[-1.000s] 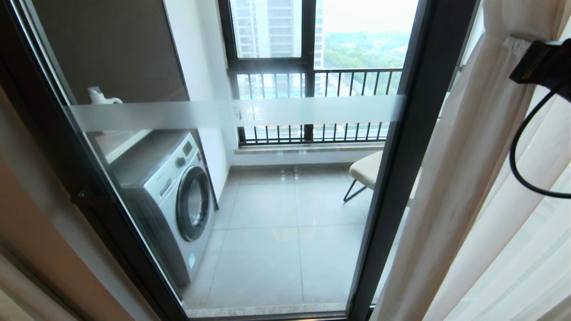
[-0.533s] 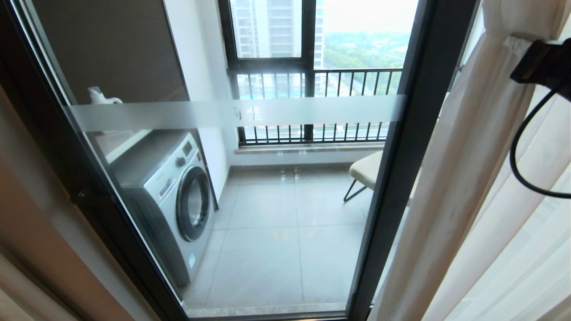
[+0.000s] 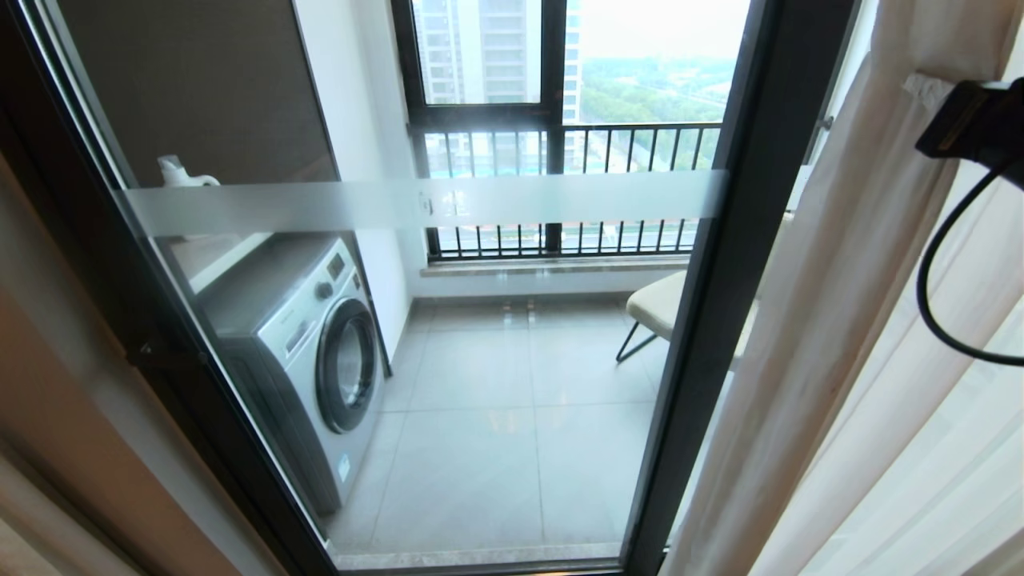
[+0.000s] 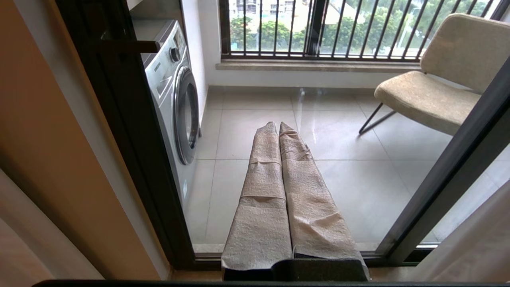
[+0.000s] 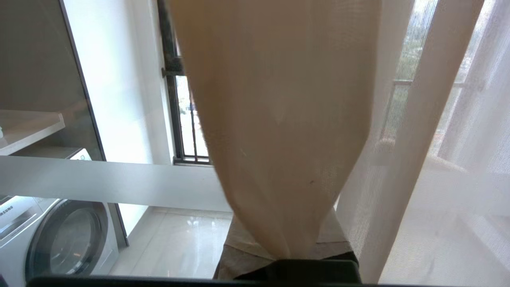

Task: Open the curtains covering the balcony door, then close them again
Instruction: Pull the inner curtains open on both sides

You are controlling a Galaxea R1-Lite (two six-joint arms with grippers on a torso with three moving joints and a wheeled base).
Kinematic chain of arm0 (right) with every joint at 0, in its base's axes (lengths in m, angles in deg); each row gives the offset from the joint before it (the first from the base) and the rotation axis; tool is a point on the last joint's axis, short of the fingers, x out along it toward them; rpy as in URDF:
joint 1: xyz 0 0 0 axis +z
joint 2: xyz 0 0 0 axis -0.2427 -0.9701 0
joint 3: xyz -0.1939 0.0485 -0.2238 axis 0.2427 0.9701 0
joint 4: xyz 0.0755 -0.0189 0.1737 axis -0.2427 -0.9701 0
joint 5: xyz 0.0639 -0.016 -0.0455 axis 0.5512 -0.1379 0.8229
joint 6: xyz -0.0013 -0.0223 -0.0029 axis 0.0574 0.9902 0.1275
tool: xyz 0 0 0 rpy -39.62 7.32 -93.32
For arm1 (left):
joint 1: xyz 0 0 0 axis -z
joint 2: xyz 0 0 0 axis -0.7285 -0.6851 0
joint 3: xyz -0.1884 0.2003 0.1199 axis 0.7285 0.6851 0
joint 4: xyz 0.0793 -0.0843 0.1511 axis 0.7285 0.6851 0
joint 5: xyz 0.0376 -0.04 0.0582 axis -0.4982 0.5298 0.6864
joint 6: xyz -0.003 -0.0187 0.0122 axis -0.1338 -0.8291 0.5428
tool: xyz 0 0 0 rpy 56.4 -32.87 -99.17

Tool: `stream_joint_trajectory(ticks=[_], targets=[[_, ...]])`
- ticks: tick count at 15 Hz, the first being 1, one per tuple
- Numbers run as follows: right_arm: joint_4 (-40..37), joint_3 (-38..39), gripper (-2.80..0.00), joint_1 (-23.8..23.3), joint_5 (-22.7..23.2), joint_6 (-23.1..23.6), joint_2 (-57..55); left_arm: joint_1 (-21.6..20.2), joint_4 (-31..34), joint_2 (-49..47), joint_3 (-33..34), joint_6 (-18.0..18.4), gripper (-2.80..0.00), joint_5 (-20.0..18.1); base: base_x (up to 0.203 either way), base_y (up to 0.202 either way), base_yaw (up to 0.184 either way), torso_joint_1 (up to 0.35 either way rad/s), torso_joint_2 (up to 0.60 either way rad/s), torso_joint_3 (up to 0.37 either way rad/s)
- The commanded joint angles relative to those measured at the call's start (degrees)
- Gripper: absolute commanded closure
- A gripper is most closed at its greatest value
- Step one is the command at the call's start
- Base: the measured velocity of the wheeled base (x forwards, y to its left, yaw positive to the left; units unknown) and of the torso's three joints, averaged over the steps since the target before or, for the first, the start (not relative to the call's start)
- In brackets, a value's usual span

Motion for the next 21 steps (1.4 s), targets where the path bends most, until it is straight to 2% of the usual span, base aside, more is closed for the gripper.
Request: stream_joint_trajectory(ticks=[1, 8, 21], targets=[[0.3, 1.0, 0.0, -0.1, 0.0, -0.1, 0.7, 0.0, 0.0, 0.0, 0.0, -0.1, 0.0, 0.0, 0.0, 0.0, 0.0, 0.0, 0.0, 0.0], [0.4, 1.6, 0.0, -0.4, 0.0, -0.1, 0.6, 0.0, 0.0, 0.0, 0.0, -0.1, 0.0, 0.0, 0.0, -0.021, 0.0, -0.001, 0.0, 0.001], [4.0, 2.5, 0.0, -5.1, 0.0, -1.2, -3.0, 0.0, -0.1, 0.0, 0.0, -0.1, 0.0, 0.0, 0.0, -0.19, 0.002, 0.002, 0.0, 0.003]])
